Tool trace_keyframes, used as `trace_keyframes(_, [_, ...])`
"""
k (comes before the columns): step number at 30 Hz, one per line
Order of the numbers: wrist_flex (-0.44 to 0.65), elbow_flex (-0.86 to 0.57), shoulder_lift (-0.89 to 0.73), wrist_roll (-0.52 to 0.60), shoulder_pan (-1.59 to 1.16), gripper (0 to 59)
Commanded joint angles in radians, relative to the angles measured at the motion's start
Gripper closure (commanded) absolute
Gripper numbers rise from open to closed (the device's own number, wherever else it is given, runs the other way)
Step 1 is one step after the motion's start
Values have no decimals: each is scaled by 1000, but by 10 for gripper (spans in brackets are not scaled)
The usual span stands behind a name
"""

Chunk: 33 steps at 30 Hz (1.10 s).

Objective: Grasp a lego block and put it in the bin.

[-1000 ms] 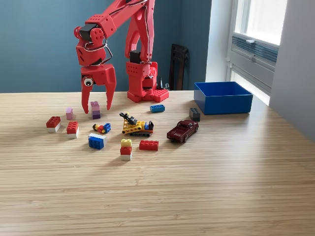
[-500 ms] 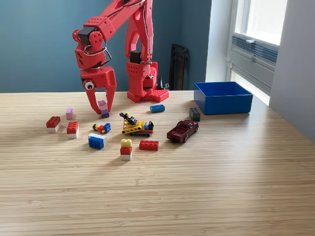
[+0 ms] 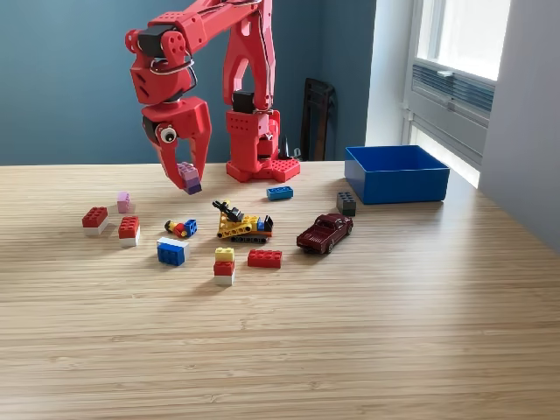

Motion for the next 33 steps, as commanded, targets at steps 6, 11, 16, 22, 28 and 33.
trace_keyframes(6, [170, -290, 32, -60, -348, 585])
trace_keyframes(11, [198, -316, 32, -66, -630, 585])
trace_keyframes(16, [201, -316, 32, -55, -930, 585])
trace_keyframes(22, [261, -347, 31, -28, -1258, 585])
trace_keyframes(28, [287, -354, 31, -8, -1565, 585])
trace_keyframes(33, [287, -377, 29, 18, -1763, 585])
